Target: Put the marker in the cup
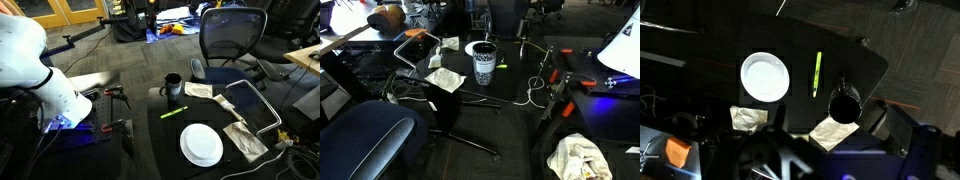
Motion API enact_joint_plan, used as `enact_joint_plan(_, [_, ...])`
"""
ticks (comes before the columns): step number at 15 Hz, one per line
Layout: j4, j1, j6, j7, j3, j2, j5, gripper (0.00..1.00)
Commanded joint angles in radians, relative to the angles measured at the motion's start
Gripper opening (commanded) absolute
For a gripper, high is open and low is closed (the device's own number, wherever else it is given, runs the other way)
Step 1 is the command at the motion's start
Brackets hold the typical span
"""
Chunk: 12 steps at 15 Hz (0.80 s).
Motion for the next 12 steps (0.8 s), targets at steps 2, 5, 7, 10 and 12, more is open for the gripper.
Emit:
enact_joint_plan(2, [0.003, 0.015, -0.004, 0.008, -0.012, 0.001, -0.008, 1.00])
enact_joint_plan(5, [0.003, 0.015, -0.004, 0.008, -0.012, 0.001, -0.008, 1.00])
enact_joint_plan(7, [0.003, 0.015, -0.004, 0.008, -0.012, 0.001, -0.008, 1.00])
enact_joint_plan(10, [-0.005, 0.022, 0.060, -0.021, -0.045, 0.033, 0.004, 1.00])
enact_joint_plan(12, [-0.023, 0.031, 0.143, -0.050, -0.090, 0.061, 0.034, 1.00])
